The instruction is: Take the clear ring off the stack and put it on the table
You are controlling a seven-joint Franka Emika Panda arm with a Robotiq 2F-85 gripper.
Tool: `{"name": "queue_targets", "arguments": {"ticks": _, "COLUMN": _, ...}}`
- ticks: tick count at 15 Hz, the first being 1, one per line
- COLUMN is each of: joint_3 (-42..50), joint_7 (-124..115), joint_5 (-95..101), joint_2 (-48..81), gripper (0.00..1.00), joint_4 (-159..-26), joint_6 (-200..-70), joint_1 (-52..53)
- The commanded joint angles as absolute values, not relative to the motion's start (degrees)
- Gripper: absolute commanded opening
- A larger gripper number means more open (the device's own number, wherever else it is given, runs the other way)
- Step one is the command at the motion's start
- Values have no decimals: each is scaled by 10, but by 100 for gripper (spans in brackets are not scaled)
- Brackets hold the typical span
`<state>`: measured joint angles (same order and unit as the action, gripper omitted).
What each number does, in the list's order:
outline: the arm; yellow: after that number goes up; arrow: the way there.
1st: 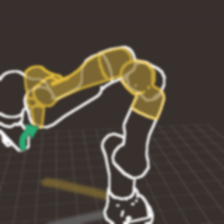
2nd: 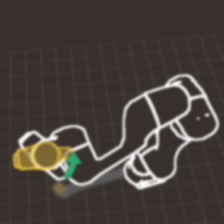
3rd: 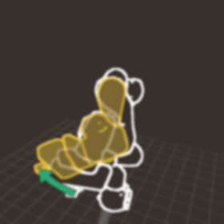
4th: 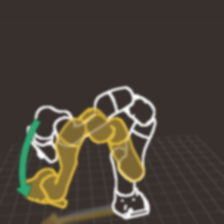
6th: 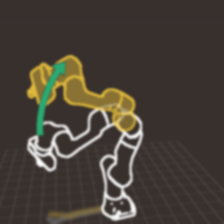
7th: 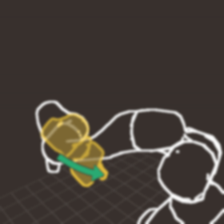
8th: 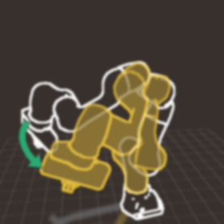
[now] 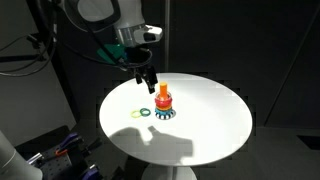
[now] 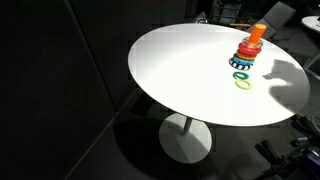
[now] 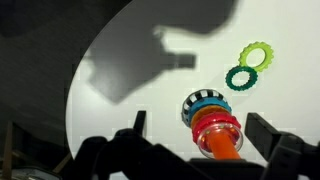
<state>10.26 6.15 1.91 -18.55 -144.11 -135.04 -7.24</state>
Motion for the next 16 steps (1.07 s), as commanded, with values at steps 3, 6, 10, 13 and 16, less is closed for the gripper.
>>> {"name": "queue_targets", "arguments": {"ticks": 3, "joint_3": 103, "joint_7": 105, "joint_5": -19, "joint_2": -111, "gripper": 100, "joint_4": -1378, "joint_6": -1344, "joint_1": -53}}
{"name": "queue_targets", "arguments": {"ticks": 6, "joint_3": 105, "joint_7": 142, "joint_5": -59, "joint_2": -79, "gripper": 100, "joint_4": -1353, "joint_6": -1336, "joint_1": -43}}
{"name": "queue_targets", "arguments": {"ticks": 10, "joint_3": 99, "joint_7": 186, "joint_5": -109, "joint_2": -41, "gripper": 100, "joint_4": -1323, "joint_6": -1326, "joint_1": -40}}
{"name": "queue_targets", "arguments": {"ticks": 13, "joint_3": 91, "joint_7": 198, "joint_5": -120, "joint_2": -14, "gripper": 100, "joint_4": -1304, "joint_6": -1320, "joint_1": -42}}
{"name": "queue_targets", "arguments": {"ticks": 16, "joint_3": 82, "joint_7": 199, "joint_5": -118, "joint_2": 10, "gripper": 100, "joint_4": -1285, "joint_6": -1312, "joint_1": -45}}
